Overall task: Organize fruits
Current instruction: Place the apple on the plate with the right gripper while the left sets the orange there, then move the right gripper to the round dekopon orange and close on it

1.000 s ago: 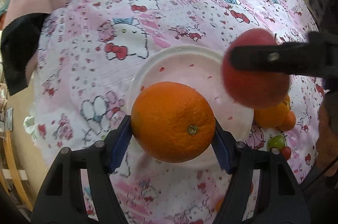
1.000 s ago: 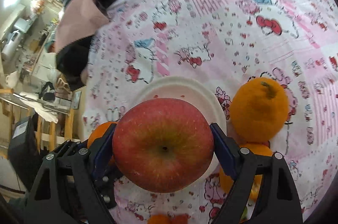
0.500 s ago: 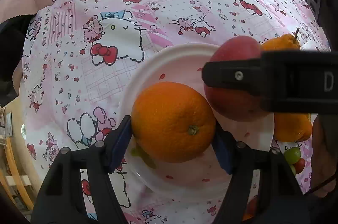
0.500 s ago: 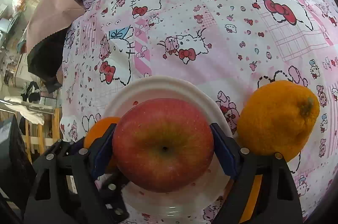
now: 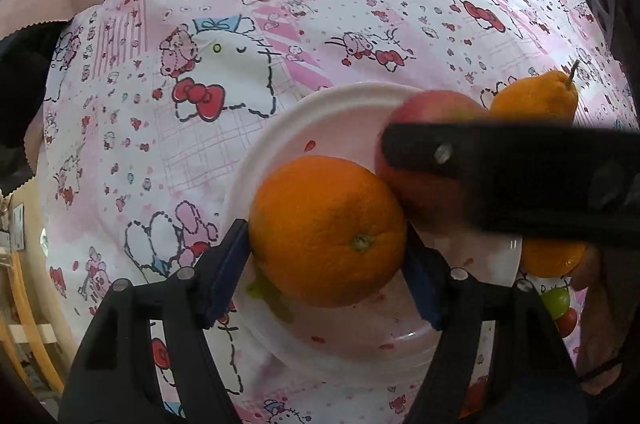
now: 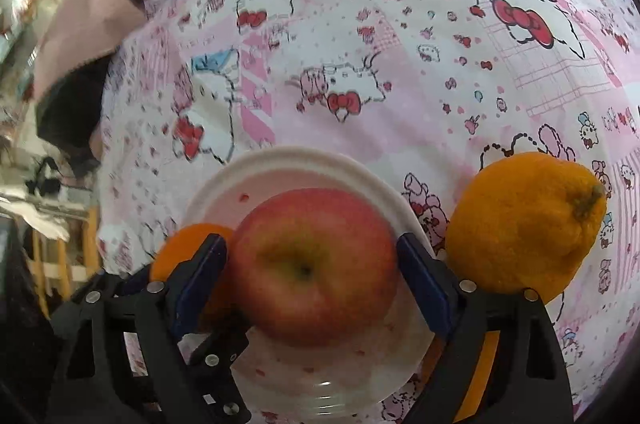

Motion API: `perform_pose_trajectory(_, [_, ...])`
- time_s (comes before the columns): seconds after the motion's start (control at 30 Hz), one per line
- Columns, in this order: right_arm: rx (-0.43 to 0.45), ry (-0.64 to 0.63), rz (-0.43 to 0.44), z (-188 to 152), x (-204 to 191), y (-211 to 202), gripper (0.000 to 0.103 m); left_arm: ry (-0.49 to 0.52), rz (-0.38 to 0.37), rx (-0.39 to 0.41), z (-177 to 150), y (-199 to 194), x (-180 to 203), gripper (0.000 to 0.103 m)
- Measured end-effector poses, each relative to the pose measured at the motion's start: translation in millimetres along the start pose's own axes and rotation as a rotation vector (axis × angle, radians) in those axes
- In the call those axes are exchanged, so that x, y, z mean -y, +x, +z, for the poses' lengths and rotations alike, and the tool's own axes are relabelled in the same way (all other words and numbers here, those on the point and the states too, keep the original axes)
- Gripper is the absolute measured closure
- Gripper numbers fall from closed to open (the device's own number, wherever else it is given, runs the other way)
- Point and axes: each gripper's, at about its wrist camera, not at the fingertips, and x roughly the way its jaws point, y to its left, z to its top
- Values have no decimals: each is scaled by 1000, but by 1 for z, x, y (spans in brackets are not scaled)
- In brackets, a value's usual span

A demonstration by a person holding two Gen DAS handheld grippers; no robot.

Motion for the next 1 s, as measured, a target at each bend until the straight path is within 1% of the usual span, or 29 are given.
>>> perform_pose_trajectory(0.1, [-13,8,34,2,1,-2,10,-9,-2,9,1,-2,-3,29])
perform_pose_trajectory(0.33, [1,-15,11,0,-1,-10,10,-7,-5,31,3,-11,-1,29])
perform_pose_trajectory(0.6, [38,0,35,0,2,-33,10,-26,-20,62,3,-25,0,29])
perform_pose_trajectory(0.83, [59,18,56,-7,5,-56,10,-37,-34,86,-4,-42,1,29])
perform_pose_trajectory(1.0, [103,-3,59,-15,1,-82,10,-41,-50,119,-10,-63,3,29])
